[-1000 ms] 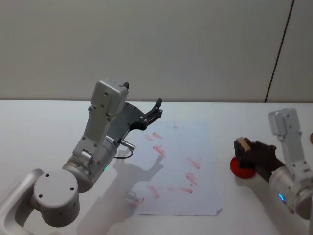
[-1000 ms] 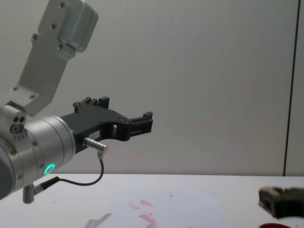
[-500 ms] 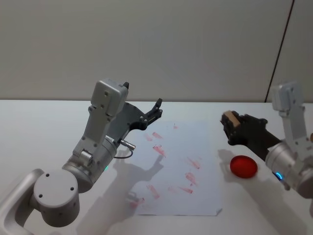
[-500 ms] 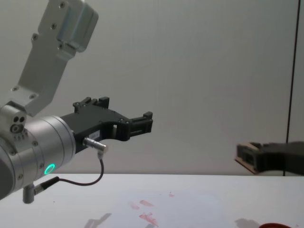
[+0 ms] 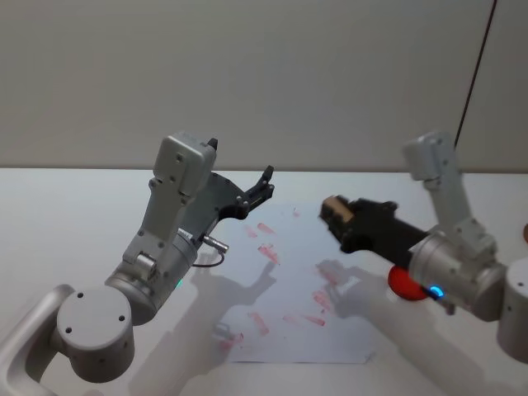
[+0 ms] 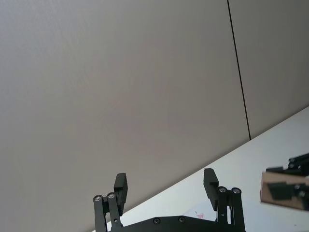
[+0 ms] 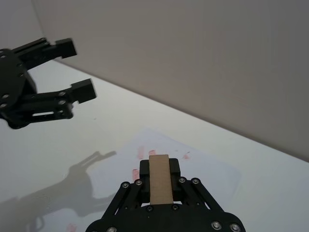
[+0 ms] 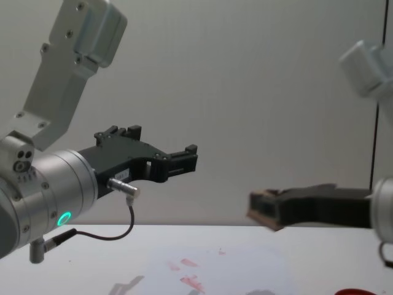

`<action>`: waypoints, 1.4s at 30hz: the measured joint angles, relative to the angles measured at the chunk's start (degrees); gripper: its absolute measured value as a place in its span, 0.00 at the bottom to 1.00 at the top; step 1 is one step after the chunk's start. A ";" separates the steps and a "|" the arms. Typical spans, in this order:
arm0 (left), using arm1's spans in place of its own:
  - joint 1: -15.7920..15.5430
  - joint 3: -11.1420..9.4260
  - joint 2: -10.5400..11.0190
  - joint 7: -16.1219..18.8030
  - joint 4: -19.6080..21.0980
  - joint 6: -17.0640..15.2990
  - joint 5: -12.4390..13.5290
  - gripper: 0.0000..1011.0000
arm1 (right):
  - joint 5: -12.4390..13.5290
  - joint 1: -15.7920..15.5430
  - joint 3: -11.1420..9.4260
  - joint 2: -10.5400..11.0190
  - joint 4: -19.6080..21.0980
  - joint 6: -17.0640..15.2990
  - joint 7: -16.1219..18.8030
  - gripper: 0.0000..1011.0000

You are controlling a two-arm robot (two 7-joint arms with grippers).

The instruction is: Use the one hand to pick up the stamp and affix it onto the A4 paper.

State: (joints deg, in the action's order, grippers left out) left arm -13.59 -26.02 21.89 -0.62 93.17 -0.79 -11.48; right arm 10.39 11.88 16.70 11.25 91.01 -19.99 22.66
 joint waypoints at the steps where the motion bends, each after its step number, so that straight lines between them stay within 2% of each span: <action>1: 0.00 0.00 0.00 0.00 0.00 0.00 0.00 0.99 | -0.39 0.47 0.43 -0.36 -0.71 -0.37 0.91 0.22; 4: 0.00 0.00 0.00 0.00 0.00 0.00 0.00 0.99 | -1.48 1.26 1.20 -0.96 -1.94 -1.24 2.89 0.22; 10: 0.00 0.00 0.00 0.00 0.00 0.00 0.00 0.99 | -5.26 3.20 3.24 -2.41 -5.72 -2.97 6.72 0.22; 17: 0.00 0.00 0.00 0.00 0.00 0.00 0.00 0.99 | -9.25 4.21 4.69 -3.02 -8.74 -3.98 8.50 0.22; 23: 0.00 0.00 0.00 0.00 0.00 0.00 0.00 0.99 | -11.69 4.64 5.53 -3.23 -10.84 -4.14 8.90 0.22; 30: 0.00 0.00 0.00 0.00 0.00 0.00 0.00 0.99 | -13.32 5.13 6.14 -3.46 -12.64 -3.86 9.07 0.22; 42: 0.00 0.00 0.00 0.00 0.00 0.00 0.00 0.99 | -14.37 5.90 6.59 -3.85 -14.23 -3.55 9.22 0.22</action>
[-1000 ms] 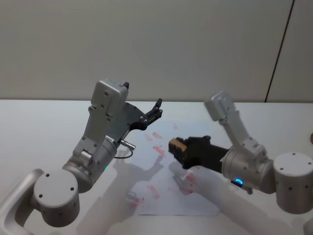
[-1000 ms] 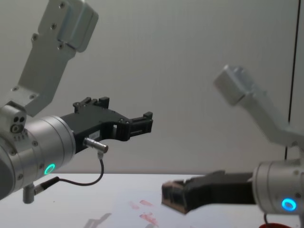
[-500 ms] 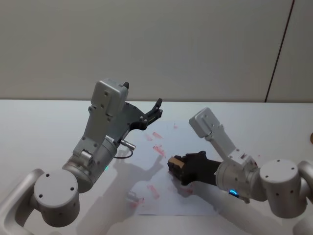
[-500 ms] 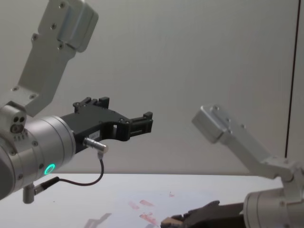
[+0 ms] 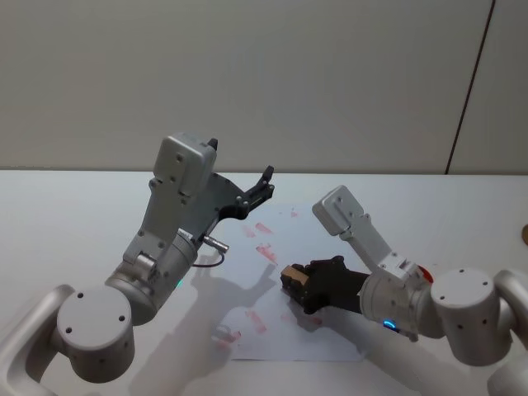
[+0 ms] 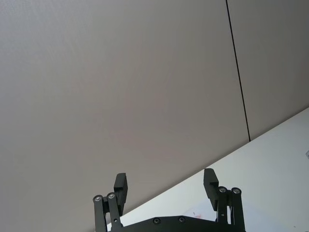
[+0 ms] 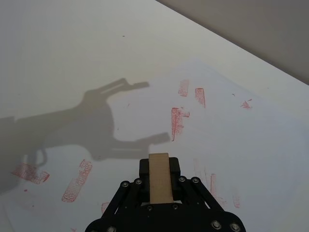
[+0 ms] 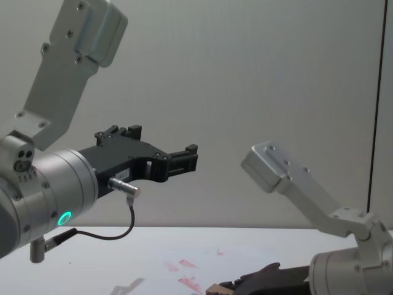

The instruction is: Use the one hand to pick up the stamp and affix it onto the A4 paper.

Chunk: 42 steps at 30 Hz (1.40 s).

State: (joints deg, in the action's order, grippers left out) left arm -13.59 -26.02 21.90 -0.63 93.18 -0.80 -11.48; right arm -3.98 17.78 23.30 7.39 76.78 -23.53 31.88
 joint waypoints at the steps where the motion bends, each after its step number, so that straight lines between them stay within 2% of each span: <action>1: 0.00 0.00 0.00 0.00 0.00 0.00 0.00 0.99 | -0.02 0.11 0.06 -0.04 -0.21 0.02 -0.01 0.22; 9: 0.00 0.00 0.00 0.00 0.00 0.00 0.00 0.99 | 0.58 0.44 0.09 -0.25 -0.67 0.45 -0.76 0.22; 13: 0.00 0.00 0.00 0.00 0.00 0.00 0.00 0.99 | 1.88 0.70 -0.29 -0.27 -0.19 0.46 -1.54 0.22; 17: 0.00 0.00 0.00 0.00 0.00 0.00 0.00 0.99 | 3.72 1.09 -0.97 -0.26 1.34 0.48 -2.21 0.22; 18: 0.00 0.00 0.00 0.00 0.00 0.00 0.00 0.99 | 5.14 1.26 -1.47 -0.18 2.46 0.33 -2.67 0.22; 20: 0.00 0.00 0.00 0.00 0.00 0.00 0.00 0.99 | 5.63 1.33 -1.72 -0.12 3.03 0.25 -2.85 0.22; 23: 0.00 0.00 0.00 0.00 0.00 0.00 0.00 0.99 | 7.84 1.50 -2.62 0.17 4.96 -0.45 -3.69 0.22; 26: 0.00 0.00 0.00 0.00 0.00 0.00 0.00 0.99 | 10.61 1.55 -4.05 0.95 7.67 -1.54 -5.09 0.22; 32: 0.00 0.00 0.00 0.00 0.00 0.00 0.00 0.99 | 14.03 0.62 -6.44 2.95 11.40 -3.24 -7.33 0.22; 42: 0.00 0.00 0.00 0.00 0.00 0.00 0.00 0.99 | 16.76 -3.33 -8.90 6.64 15.90 -4.77 -10.25 0.22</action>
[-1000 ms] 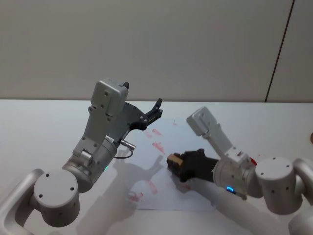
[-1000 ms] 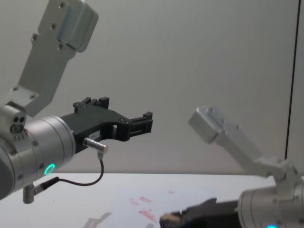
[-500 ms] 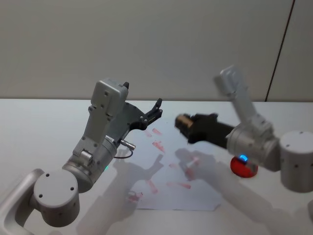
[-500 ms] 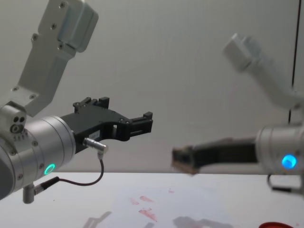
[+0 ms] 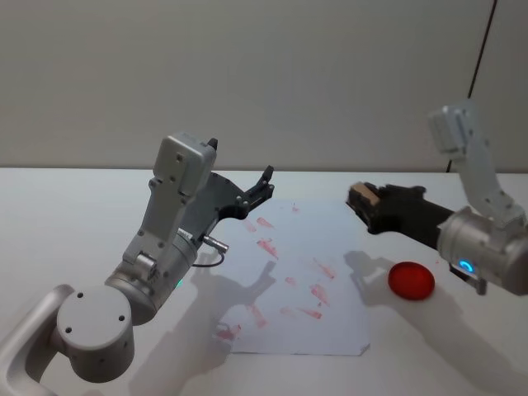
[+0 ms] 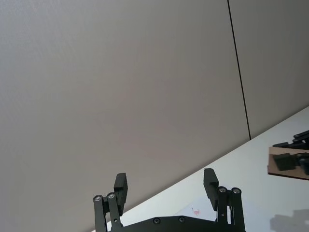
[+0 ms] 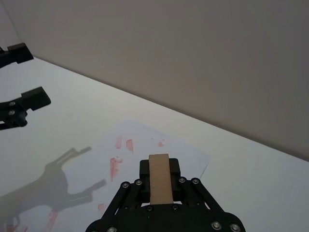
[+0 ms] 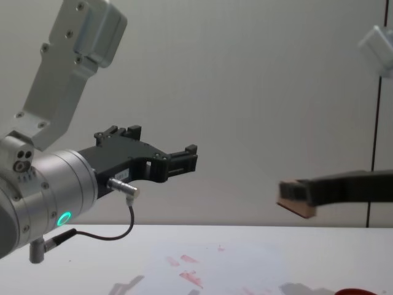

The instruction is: Use the one hand to pick up the stamp and affix it onto the A4 paper.

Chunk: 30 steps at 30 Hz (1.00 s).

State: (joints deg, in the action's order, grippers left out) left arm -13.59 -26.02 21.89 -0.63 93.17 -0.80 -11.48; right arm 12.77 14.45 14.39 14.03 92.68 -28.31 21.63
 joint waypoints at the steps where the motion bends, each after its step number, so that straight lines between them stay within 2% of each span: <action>1: 0.00 0.00 0.00 0.00 0.00 0.00 0.00 0.99 | 0.16 -0.35 -0.12 0.25 0.30 -0.07 -0.19 0.22; 13: 0.00 0.00 0.00 0.00 0.00 0.00 0.00 0.99 | 1.24 -5.73 -1.27 3.71 3.48 0.25 -2.09 0.22; 30: 0.00 0.00 0.00 0.00 0.00 0.00 0.00 0.99 | -0.63 -8.76 -1.20 5.05 2.58 4.38 -4.87 0.22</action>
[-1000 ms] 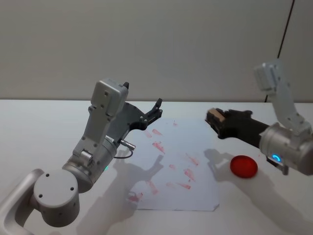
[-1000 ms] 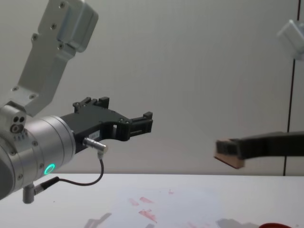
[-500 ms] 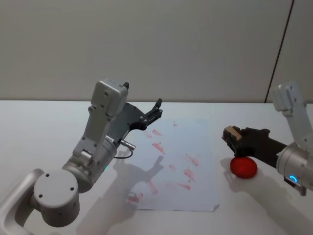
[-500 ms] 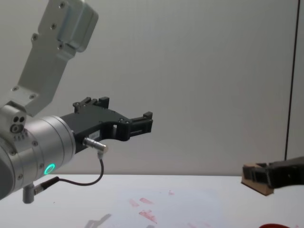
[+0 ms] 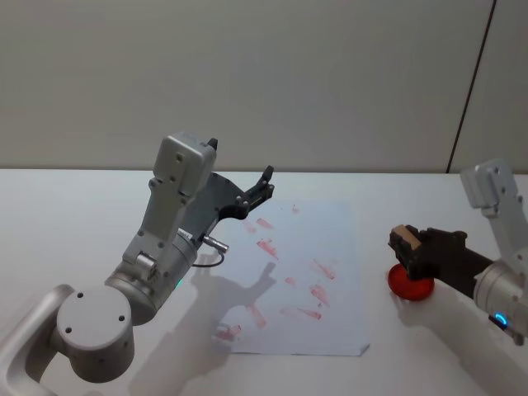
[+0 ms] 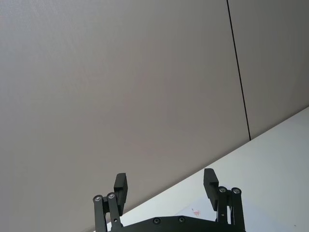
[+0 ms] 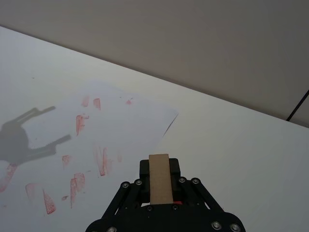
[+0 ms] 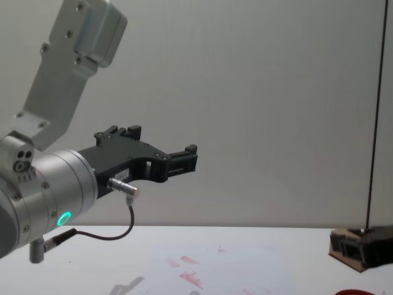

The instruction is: Use the one hand to pick up the stamp and affix it onto the A4 paper.

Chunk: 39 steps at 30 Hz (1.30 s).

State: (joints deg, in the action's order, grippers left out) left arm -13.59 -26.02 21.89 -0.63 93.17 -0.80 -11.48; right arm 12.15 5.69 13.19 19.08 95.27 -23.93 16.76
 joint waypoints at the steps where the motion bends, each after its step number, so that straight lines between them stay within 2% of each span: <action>1: 0.00 0.00 0.00 0.00 0.00 0.00 0.00 0.99 | 0.00 -0.28 0.04 0.05 -0.05 0.25 -0.21 0.22; 21: 0.00 0.00 0.00 0.00 0.00 0.00 0.00 0.99 | 1.77 -4.23 -0.21 1.34 0.26 1.60 -2.90 0.22; 29: 0.00 0.00 0.00 0.00 0.00 0.00 0.00 0.99 | 1.68 -3.74 -0.30 1.14 -1.05 2.51 -3.12 0.22; 39: 0.00 0.00 0.00 0.01 0.00 0.00 0.00 0.99 | 0.38 -1.90 0.15 0.16 -3.51 3.29 -2.06 0.22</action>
State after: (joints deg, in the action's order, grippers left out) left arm -13.59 -26.02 21.89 -0.62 93.18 -0.80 -11.48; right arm 12.53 3.79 13.35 19.24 91.76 -20.64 14.69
